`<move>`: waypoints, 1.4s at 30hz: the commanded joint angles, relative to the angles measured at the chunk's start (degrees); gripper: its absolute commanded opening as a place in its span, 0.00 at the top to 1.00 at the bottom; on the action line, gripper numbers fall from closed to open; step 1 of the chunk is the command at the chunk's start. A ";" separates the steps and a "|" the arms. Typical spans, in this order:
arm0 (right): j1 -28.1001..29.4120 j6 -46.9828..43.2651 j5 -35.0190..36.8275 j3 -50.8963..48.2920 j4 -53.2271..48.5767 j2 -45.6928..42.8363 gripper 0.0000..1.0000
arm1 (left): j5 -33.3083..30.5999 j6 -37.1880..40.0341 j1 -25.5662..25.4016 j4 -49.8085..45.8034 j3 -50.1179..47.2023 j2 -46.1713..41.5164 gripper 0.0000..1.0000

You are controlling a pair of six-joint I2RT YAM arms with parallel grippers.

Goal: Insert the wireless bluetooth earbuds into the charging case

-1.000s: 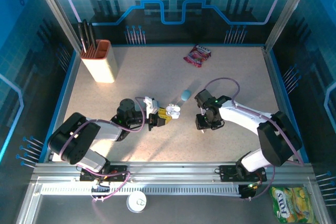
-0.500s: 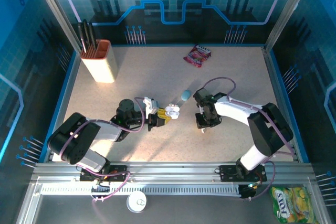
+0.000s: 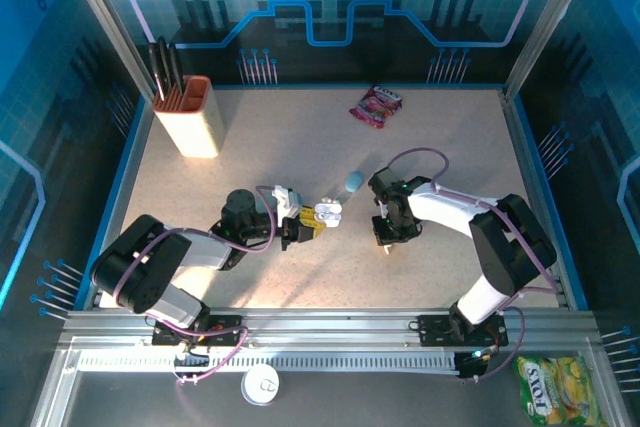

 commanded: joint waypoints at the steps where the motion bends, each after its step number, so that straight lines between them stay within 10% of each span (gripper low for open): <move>1: -1.17 1.28 -2.10 -0.64 1.45 -3.69 0.78 | 0.85 -0.12 0.51 3.94 0.11 0.25 0.88; 20: -5.03 4.88 -11.52 -2.92 19.04 -21.89 0.78 | -16.67 -7.08 -2.21 16.78 1.00 8.09 0.92; 42: -0.96 1.29 -14.22 7.35 22.89 -18.78 0.77 | -17.47 -9.67 -7.56 13.87 6.13 13.06 0.92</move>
